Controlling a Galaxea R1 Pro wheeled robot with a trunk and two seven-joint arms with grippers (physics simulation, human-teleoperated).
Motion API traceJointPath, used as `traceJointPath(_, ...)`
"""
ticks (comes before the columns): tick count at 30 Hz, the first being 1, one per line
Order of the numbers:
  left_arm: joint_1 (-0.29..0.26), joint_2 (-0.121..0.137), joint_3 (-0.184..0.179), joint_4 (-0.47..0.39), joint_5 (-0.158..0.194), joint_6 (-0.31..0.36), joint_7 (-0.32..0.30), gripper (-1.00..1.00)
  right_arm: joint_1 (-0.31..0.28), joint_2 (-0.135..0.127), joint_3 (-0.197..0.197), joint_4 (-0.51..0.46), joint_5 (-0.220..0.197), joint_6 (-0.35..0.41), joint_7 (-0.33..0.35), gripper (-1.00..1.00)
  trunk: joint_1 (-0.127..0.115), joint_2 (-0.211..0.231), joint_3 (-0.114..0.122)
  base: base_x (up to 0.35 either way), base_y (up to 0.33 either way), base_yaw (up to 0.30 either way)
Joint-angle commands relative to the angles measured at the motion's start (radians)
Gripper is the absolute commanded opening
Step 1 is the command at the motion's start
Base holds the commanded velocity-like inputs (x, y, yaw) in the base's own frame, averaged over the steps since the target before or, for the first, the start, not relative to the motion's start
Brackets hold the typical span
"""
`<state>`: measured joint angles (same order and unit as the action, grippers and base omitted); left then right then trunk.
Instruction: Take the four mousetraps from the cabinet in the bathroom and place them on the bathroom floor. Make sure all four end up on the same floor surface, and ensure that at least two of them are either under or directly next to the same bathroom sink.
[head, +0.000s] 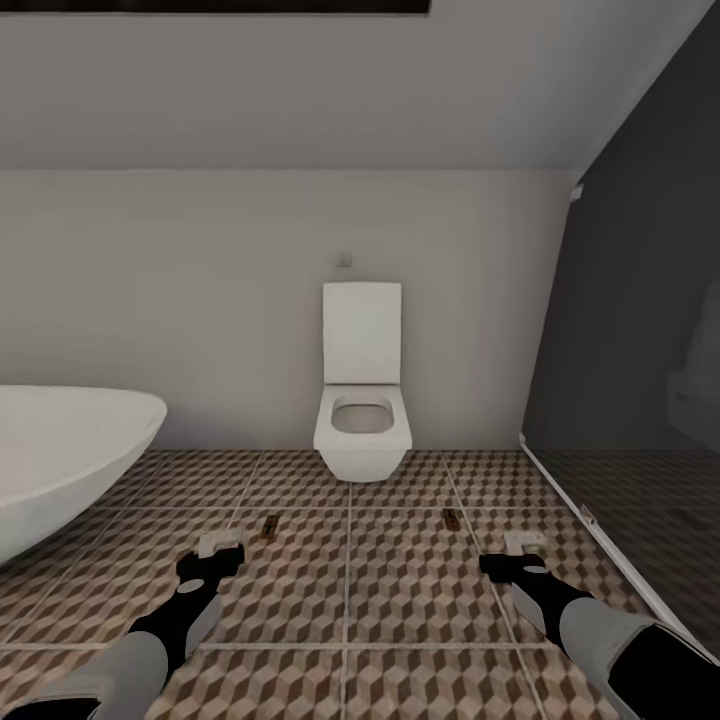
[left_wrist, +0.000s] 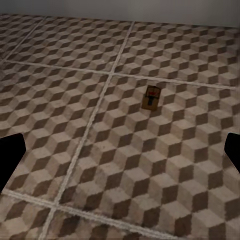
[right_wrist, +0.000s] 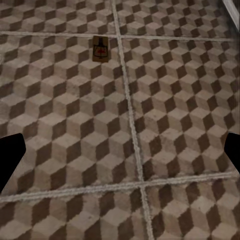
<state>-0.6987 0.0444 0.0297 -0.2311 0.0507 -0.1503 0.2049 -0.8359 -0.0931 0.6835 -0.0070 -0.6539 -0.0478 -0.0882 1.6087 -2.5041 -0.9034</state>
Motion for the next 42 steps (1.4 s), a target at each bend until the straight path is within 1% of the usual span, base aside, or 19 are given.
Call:
traceJointPath(1, -0.001, 0.0, 0.003, 0.001, 0.006, -0.004, -0.001, 1.0, 0.0, 0.0, 0.008, -0.001, -0.009, -0.001, -0.003, 1.0, -0.001, 0.0, 0.003, 0.0, 0.0, 0.0)
traceJointPath(19, -0.001, -0.001, 0.003, 0.001, 0.005, -0.005, -0.001, 1.0, 0.0, 0.001, 0.008, -0.001, -0.009, -0.011, -0.004, 1.0, -0.009, 0.004, 0.073, 0.0, 0.0, 0.0)
traceJointPath(33, -0.001, -0.001, -0.001, 0.003, 0.005, -0.003, -0.002, 1.0, 0.0, 0.0, 0.008, -0.001, -0.009, -0.015, -0.004, 1.0, -0.062, 0.102, 0.116, 0.0, 0.0, 0.0)
traceJointPath(38, -0.001, 0.0, -0.002, 0.012, 0.007, -0.003, -0.002, 1.0, 0.0, -0.002, 0.008, -0.001, -0.009, -0.014, -0.004, 1.0, -0.082, 0.137, 0.132, 0.0, 0.0, 0.0)
traceJointPath(42, -0.001, 0.006, -0.002, 0.033, 0.01, -0.001, -0.005, 1.0, 0.0, -0.003, 0.008, -0.001, -0.01, -0.013, -0.004, 1.0, -0.097, 0.165, 0.145, 0.0, 0.0, 0.0)
